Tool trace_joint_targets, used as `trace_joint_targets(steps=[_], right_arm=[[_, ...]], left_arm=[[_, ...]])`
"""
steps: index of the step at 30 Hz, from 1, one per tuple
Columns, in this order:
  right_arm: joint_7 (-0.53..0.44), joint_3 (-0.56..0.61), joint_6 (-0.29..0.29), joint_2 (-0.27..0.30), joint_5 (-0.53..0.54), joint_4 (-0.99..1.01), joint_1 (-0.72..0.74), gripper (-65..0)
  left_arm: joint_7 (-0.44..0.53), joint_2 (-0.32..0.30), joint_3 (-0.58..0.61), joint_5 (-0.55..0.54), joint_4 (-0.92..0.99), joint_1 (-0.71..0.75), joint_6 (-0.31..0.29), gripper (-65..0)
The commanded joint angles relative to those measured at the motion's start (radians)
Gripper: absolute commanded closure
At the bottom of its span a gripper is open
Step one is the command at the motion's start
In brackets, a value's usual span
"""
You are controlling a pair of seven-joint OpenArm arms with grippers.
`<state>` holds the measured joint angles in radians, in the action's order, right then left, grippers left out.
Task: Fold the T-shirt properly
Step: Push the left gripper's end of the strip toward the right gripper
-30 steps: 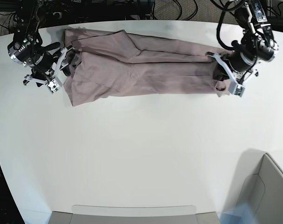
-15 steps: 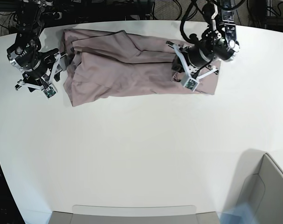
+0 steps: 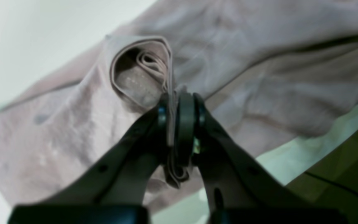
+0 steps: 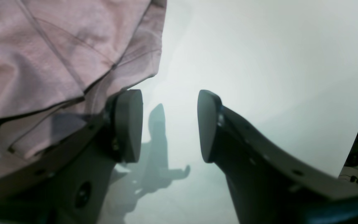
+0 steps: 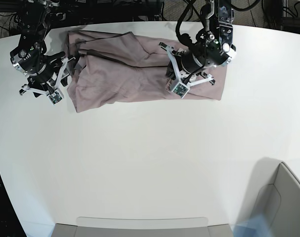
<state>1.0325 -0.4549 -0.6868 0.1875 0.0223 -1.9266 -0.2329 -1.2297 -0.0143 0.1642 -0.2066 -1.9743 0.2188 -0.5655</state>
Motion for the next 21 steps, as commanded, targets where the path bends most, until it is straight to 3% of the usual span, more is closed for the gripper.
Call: trace_joint_targets(steps=[1, 8, 11, 13, 18, 21], right_arm=[[-0.011, -0.003, -0.011, 0.01, 0.005, -0.015, 0.011, -28.6], [-0.011, -0.003, -0.011, 0.01, 0.012, -0.015, 0.011, -28.5], [-0.011, -0.003, -0.011, 0.01, 0.014, -0.015, 0.011, -28.5], [-0.011, -0.003, -0.011, 0.01, 0.014, -0.015, 0.011, -28.5], [-0.011, -0.011, -0.011, 0.01, 0.017, -0.015, 0.013, -28.5], [-0.01, -0.057, -0.011, 0.013, 0.115, -0.015, 0.008, -28.5]], left_arm=[[0.006, 0.0, 0.018, -0.012, -0.004, -0.003, -0.001, 0.0], [-0.002, -0.002, 0.031, -0.02, -0.003, -0.003, -0.009, -19.1], [0.003, -0.002, 0.028, -0.061, -0.007, -0.003, -0.02, -19.7], [0.001, -0.002, 0.015, -0.124, -0.006, -0.003, -0.057, -19.9], [-0.003, -0.002, -0.091, -0.228, -0.007, -0.003, -0.095, -19.8], [-0.005, -0.002, -0.16, -0.262, -0.007, 0.003, -0.095, -19.8]])
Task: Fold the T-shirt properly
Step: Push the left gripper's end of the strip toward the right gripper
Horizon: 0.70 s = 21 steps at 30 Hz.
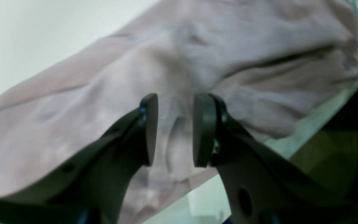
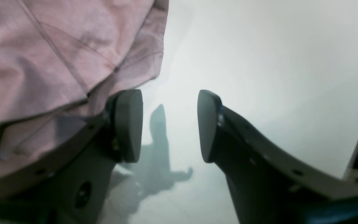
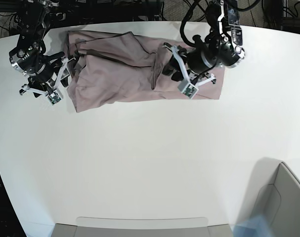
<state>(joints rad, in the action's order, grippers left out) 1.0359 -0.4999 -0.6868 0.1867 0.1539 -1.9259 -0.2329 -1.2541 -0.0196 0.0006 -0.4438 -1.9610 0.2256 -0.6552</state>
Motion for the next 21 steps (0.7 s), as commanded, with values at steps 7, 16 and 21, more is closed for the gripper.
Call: trace_joint_targets(steps=[7, 16, 21], right_arm=[[-0.007, -0.162, -0.011, 0.069, 0.393, 0.219, -0.024, -28.5], [-0.015, -0.11, -0.011, 0.119, 0.603, 0.487, -0.038, -28.5], [-0.015, 0.014, -0.011, 0.112, 0.603, 0.51, 0.007, -28.5]], left_arm=[[0.02, -0.019, -0.026, -0.025, -0.031, 0.007, -0.005, -19.8], [0.02, -0.021, -0.026, -0.025, -0.076, 0.051, -0.005, -19.7], [0.02, -0.021, -0.026, -0.025, -0.077, 0.051, -0.005, -19.7]])
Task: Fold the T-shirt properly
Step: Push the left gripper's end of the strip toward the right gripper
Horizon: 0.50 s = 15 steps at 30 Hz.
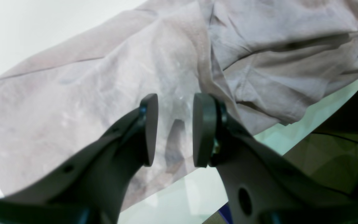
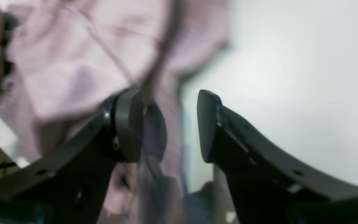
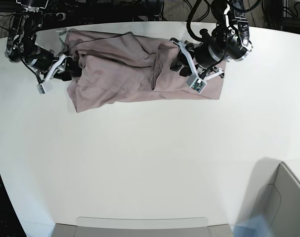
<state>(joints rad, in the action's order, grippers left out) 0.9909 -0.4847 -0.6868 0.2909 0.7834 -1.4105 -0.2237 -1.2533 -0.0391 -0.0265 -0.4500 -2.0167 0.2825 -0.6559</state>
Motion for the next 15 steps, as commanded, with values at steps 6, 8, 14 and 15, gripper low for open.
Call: trace_joint_targets(steps=[6, 8, 14, 15], right_arm=[[0.003, 0.105, -0.011, -0.029, -0.038, -0.005, 0.01, -28.4], [0.001, 0.131, -0.011, -0.032, -0.078, -0.005, 0.013, -27.3], [0.0, 0.149, -0.011, -0.103, -0.261, -0.008, 0.051, -7.9], [0.0, 0.148, -0.011, -0.112, -0.289, -0.008, 0.059, -3.6]], left_arm=[[0.019, -0.002, 0.0, -0.019, -0.023, -0.006, -0.005, -19.7], [0.019, -0.002, 0.0, -0.019, -0.023, -0.006, -0.005, -19.7], [0.019, -0.002, 0.0, -0.019, -0.023, -0.006, -0.005, -19.7], [0.019, -0.002, 0.0, -0.019, -0.023, -0.006, -0.005, -19.7]])
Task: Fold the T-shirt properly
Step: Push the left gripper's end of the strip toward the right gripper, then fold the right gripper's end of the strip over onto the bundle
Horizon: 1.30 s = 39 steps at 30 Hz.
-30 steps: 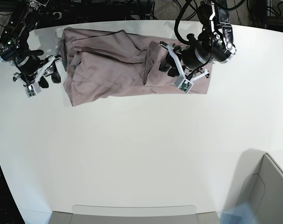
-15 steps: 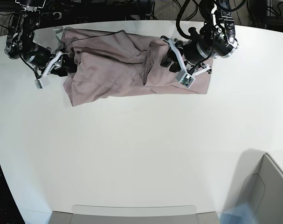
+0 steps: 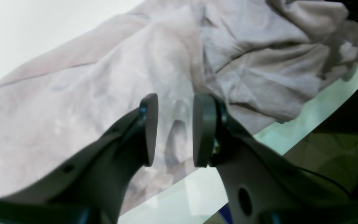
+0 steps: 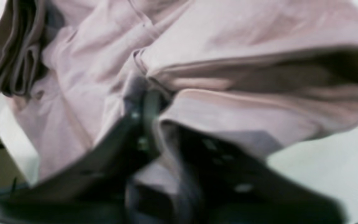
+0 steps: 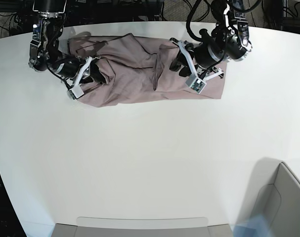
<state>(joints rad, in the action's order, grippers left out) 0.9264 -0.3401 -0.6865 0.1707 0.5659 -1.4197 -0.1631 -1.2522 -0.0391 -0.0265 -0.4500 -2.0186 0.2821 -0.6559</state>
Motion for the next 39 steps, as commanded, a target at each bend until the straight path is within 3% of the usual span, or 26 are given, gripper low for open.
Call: trace_joint_targets(steps=[1, 4, 8, 12, 16, 20, 24, 31, 35, 39], right_arm=[[0.064, 0.002, -0.012, 0.0, -0.1, 0.001, 0.003, 0.0], [0.064, -0.001, -0.012, -0.01, -0.182, 0.003, 0.041, 0.0], [0.064, -0.057, -0.012, -0.003, -0.234, 0.006, 0.102, 0.0], [0.064, -0.13, -0.012, 0.028, -0.312, 0.03, 0.202, 0.0], [0.064, -0.147, -0.012, 0.077, -0.392, 0.089, 0.297, 0.0], [0.073, -0.136, -0.012, 0.074, -0.449, 0.026, 0.325, 0.0], [0.098, -0.041, -0.012, -0.015, -0.57, -0.194, 0.262, 0.0], [0.116, 0.214, -0.012, -0.254, -0.886, -0.571, 0.093, 0.0], [0.116, 0.41, -0.012, -0.291, -1.015, -0.593, 0.04, 0.0], [0.116, 0.531, -0.012, -0.303, -1.033, -0.55, 0.026, 0.0]], left_arm=[[0.018, 0.0, 0.001, -0.02, -0.021, -0.005, -0.005, -19.7], [0.018, 0.002, 0.003, -0.042, -0.023, -0.005, -0.005, -19.7], [0.019, -0.002, -0.013, -0.237, -0.023, -0.01, -0.005, -19.5], [0.025, -0.002, -0.146, -0.405, -0.017, -0.011, -0.005, -13.2], [0.019, -0.018, -0.284, -0.41, -0.015, -0.013, 0.003, -4.7], [0.019, -0.104, -0.366, -0.41, -0.008, -0.004, 0.005, 0.0], [0.018, -0.158, -0.464, -0.41, 0.015, 0.03, 0.005, 0.0], [0.018, -0.172, -0.611, -0.41, 0.098, 0.032, 0.003, 0.0], [0.018, -0.164, -0.609, -0.41, 0.112, 0.032, 0.002, 0.0], [0.018, -0.166, -0.609, -0.41, 0.114, 0.032, 0.002, 0.0]])
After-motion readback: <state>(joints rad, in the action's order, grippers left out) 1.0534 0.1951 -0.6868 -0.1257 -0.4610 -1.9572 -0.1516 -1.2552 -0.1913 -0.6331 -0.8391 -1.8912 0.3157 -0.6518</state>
